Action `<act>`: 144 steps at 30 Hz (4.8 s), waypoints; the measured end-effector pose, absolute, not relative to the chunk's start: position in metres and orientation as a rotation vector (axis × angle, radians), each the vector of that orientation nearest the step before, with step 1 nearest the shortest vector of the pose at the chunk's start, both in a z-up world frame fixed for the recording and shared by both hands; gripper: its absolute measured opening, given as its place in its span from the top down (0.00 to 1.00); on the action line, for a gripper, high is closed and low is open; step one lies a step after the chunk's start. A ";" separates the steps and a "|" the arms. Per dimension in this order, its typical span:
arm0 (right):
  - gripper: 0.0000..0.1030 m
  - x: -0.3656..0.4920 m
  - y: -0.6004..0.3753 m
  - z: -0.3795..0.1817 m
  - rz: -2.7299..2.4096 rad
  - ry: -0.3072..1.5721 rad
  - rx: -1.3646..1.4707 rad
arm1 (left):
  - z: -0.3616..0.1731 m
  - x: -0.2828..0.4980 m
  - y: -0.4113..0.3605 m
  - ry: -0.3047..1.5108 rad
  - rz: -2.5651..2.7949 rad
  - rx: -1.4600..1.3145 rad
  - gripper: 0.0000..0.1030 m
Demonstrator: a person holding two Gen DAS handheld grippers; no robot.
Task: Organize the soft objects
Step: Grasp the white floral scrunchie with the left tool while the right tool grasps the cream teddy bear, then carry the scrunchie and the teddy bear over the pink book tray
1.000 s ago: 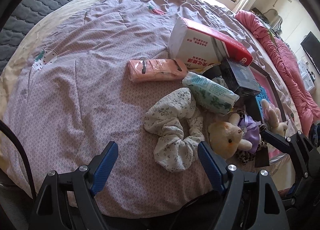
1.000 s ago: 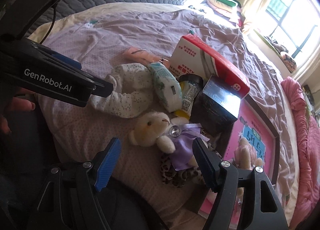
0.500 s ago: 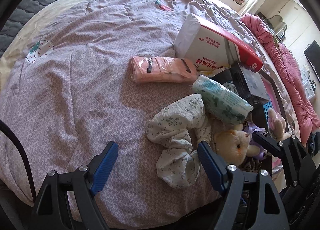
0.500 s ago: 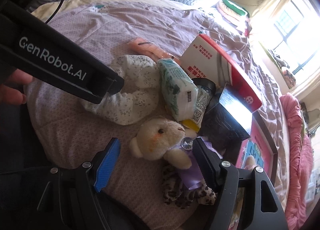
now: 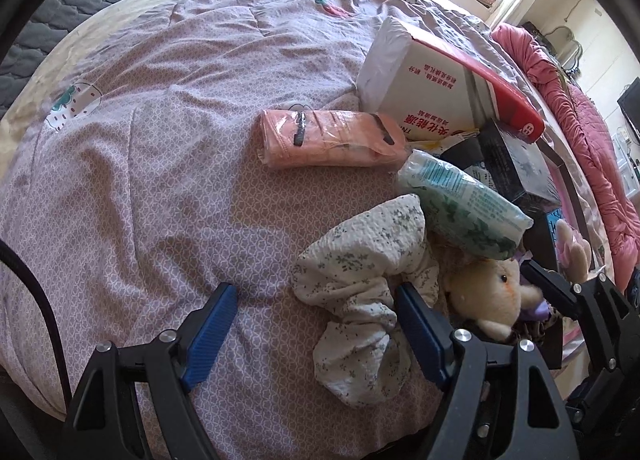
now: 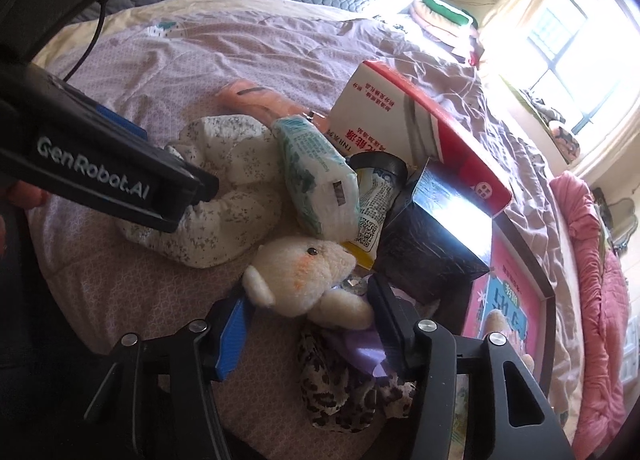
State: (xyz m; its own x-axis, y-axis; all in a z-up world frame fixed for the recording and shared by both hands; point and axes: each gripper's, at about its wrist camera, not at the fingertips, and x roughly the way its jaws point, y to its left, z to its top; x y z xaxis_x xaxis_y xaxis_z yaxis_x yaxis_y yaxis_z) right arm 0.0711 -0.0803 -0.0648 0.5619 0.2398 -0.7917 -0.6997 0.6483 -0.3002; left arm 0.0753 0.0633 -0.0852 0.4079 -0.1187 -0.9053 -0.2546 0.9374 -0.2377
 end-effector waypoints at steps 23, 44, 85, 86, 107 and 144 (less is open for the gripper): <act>0.57 0.065 -0.134 -0.025 0.642 0.782 -0.264 | -0.049 0.050 0.038 1.027 0.009 -0.319 0.87; 0.61 0.062 -0.166 0.011 0.619 0.695 -0.087 | -0.006 0.036 0.024 0.941 -0.015 -0.294 0.87; 0.77 0.067 -0.265 0.015 0.405 0.718 0.040 | 0.021 0.063 -0.095 0.950 -0.201 -0.145 0.87; 0.77 0.066 -0.265 0.014 0.414 0.723 0.051 | 0.019 0.063 -0.093 0.954 -0.198 -0.150 0.87; 0.45 0.050 -0.227 -0.018 0.608 0.928 -0.005 | 0.022 0.061 -0.075 0.946 -0.184 -0.181 0.87; 0.61 0.050 -0.303 0.057 0.472 0.663 0.168 | 0.062 0.062 -0.112 0.884 -0.258 -0.158 0.87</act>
